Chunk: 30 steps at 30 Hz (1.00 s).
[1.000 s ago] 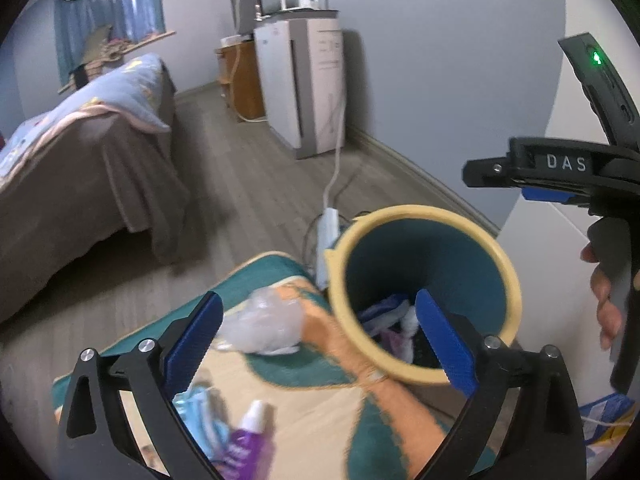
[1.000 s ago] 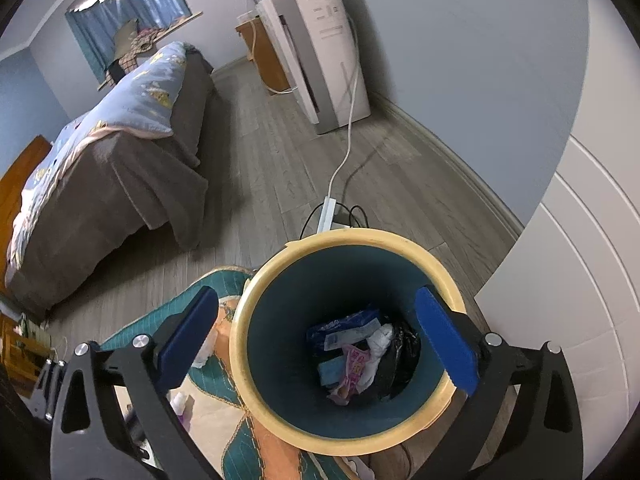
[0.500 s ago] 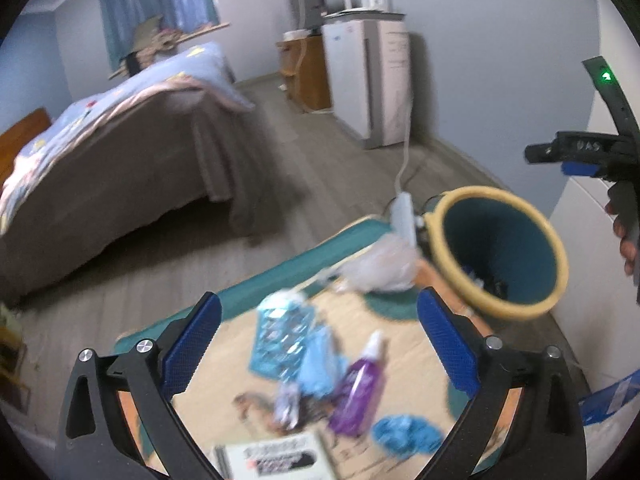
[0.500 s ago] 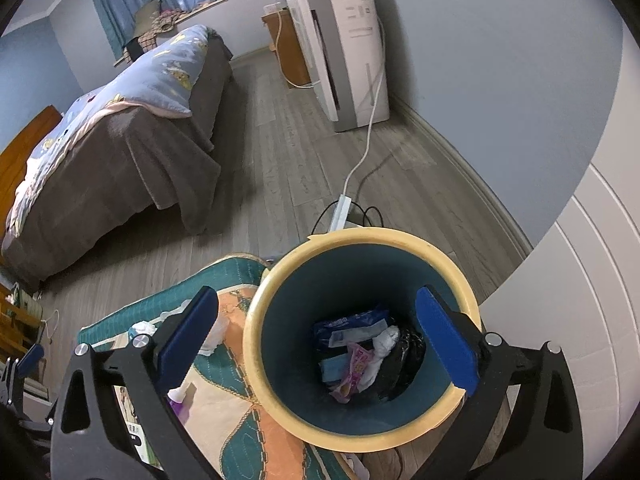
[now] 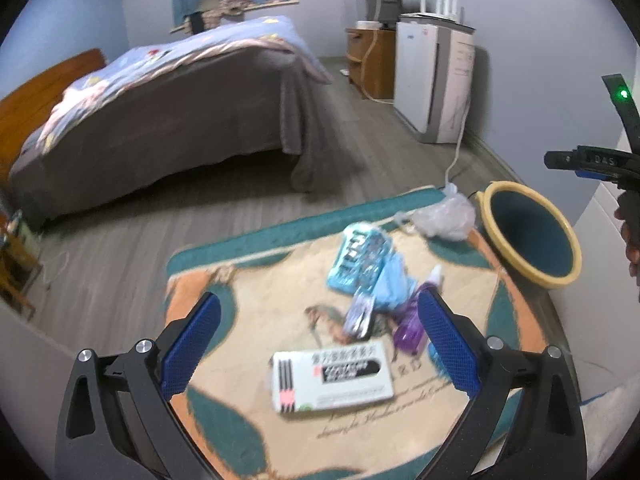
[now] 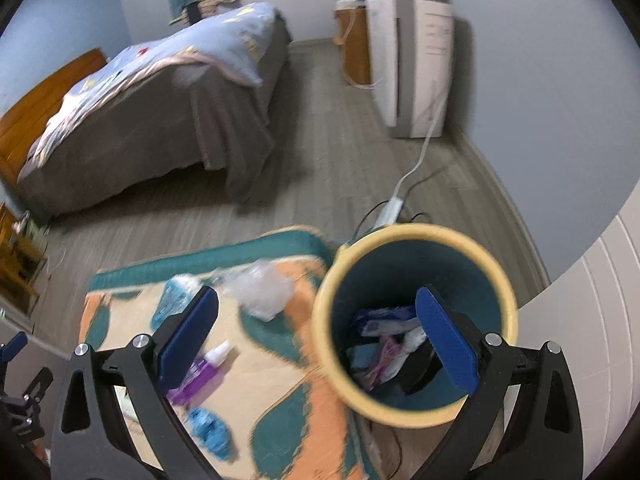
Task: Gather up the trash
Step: 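Move both tools back over the mat, then grasp the white COLTALIN medicine box with the right gripper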
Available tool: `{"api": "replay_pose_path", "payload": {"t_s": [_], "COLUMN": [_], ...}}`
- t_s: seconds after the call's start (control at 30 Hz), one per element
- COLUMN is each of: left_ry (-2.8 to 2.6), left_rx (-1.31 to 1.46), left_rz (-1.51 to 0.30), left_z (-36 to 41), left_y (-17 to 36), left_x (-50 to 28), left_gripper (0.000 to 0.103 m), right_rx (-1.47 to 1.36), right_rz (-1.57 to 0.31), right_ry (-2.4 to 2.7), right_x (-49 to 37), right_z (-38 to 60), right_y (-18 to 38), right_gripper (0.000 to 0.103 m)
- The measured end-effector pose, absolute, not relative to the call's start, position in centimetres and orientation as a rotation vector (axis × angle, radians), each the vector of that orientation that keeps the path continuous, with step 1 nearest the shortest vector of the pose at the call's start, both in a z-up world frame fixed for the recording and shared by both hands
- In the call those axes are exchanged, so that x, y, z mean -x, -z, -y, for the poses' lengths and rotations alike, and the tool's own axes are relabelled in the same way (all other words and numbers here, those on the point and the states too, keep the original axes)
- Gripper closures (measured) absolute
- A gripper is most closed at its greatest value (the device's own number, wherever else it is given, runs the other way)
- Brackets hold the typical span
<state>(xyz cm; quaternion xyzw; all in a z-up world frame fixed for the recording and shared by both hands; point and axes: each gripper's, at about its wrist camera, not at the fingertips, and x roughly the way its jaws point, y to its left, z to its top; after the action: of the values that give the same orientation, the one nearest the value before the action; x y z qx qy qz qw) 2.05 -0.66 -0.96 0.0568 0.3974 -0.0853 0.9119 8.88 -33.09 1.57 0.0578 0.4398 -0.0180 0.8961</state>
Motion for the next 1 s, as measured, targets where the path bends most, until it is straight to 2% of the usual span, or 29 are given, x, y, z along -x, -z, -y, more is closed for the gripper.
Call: {"api": "replay_pose_path", "payload": {"t_s": [0.37, 0.67, 1.0], "left_ry": [0.082, 0.007, 0.064], "left_rx": [-0.023, -0.063, -0.069], "left_rz": [-0.827, -0.909, -0.895], "left_z": [-4.6, -8.3, -10.0], "left_y": [1.4, 5.0, 3.5], "left_x": [-2.0, -4.7, -6.9], "left_gripper": [0.005, 0.005, 0.005], "right_rx": [0.074, 0.224, 0.462], "right_rz": [-0.994, -1.094, -1.172], "right_ry": [-0.195, -0.356, -0.573], "right_x": [-6.9, -6.9, -5.2], "right_z": [21.7, 14.4, 7.7], "right_y": [2.3, 7.2, 13.2], "right_gripper": [0.006, 0.006, 0.006]}}
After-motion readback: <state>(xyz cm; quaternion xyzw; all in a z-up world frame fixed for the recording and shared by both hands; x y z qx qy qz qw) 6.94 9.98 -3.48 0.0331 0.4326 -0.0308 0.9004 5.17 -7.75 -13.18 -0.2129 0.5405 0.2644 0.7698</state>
